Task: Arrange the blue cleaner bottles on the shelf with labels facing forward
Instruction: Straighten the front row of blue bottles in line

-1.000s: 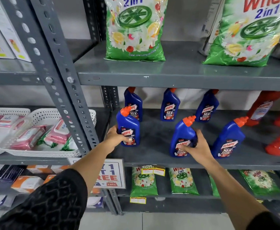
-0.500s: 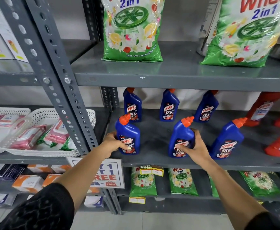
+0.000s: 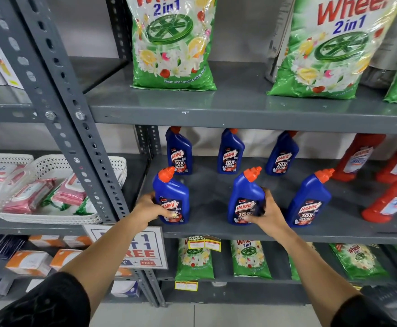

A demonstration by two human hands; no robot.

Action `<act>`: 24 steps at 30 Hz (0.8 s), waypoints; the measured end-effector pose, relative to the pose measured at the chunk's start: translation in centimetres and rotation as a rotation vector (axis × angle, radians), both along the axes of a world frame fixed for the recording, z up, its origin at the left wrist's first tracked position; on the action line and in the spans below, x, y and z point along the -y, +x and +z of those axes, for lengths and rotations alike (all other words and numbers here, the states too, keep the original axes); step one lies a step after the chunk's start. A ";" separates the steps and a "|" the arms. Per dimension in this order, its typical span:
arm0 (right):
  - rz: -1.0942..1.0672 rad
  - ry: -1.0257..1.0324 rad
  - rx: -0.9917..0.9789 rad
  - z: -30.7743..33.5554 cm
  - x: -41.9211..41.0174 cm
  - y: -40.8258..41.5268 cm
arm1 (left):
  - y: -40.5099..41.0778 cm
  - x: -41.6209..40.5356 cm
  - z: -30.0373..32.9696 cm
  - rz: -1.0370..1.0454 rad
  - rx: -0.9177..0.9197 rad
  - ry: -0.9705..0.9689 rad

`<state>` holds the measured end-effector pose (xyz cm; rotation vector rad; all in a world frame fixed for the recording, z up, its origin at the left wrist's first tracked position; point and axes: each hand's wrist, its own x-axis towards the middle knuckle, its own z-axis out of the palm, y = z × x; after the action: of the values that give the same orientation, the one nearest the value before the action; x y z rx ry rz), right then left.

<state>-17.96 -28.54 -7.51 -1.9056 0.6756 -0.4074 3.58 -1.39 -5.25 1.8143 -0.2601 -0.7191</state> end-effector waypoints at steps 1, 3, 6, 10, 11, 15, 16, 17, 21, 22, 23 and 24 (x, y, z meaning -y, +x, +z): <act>-0.004 0.013 -0.016 -0.5 0.1 -0.2 | -0.1 0.1 0.1 0.004 0.002 0.002; -0.014 0.044 -0.027 -1.6 0.1 -0.6 | -0.4 0.2 0.3 0.009 0.005 -0.003; -0.036 0.071 -0.026 -2.3 0.0 -0.8 | -0.7 0.4 0.4 0.004 0.011 -0.002; -0.017 0.075 -0.020 -1.8 0.0 -0.7 | -0.9 0.6 0.2 -0.005 0.019 0.003; -0.009 0.075 -0.018 -1.7 0.0 -0.7 | -1.0 0.7 0.3 -0.010 0.021 0.002; 0.001 0.083 -0.022 -1.9 0.5 -0.7 | -1.5 1.4 0.3 -0.020 0.026 0.008; -0.001 0.085 -0.026 -2.0 0.6 -0.7 | -1.5 1.4 0.2 -0.024 0.026 0.005; -0.001 0.084 -0.029 -2.1 0.6 -0.7 | -1.6 1.5 0.3 -0.028 0.026 0.004; 0.000 0.079 -0.034 -2.1 0.6 -0.7 | -1.9 1.8 0.3 -0.027 0.032 0.009; 0.002 0.079 -0.034 -2.1 0.6 -0.7 | -2.1 1.8 0.4 -0.026 0.034 0.007; 0.005 0.077 -0.034 -2.1 0.6 -0.6 | -2.2 1.9 0.5 -0.023 0.033 0.007; 0.007 0.077 -0.036 -2.0 0.6 -0.6 | -2.3 2.0 0.6 -0.021 0.033 0.006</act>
<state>-18.57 -29.15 -9.53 -1.8459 0.6979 -0.3388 1.31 -3.38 -4.68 1.8326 -0.2998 -0.7059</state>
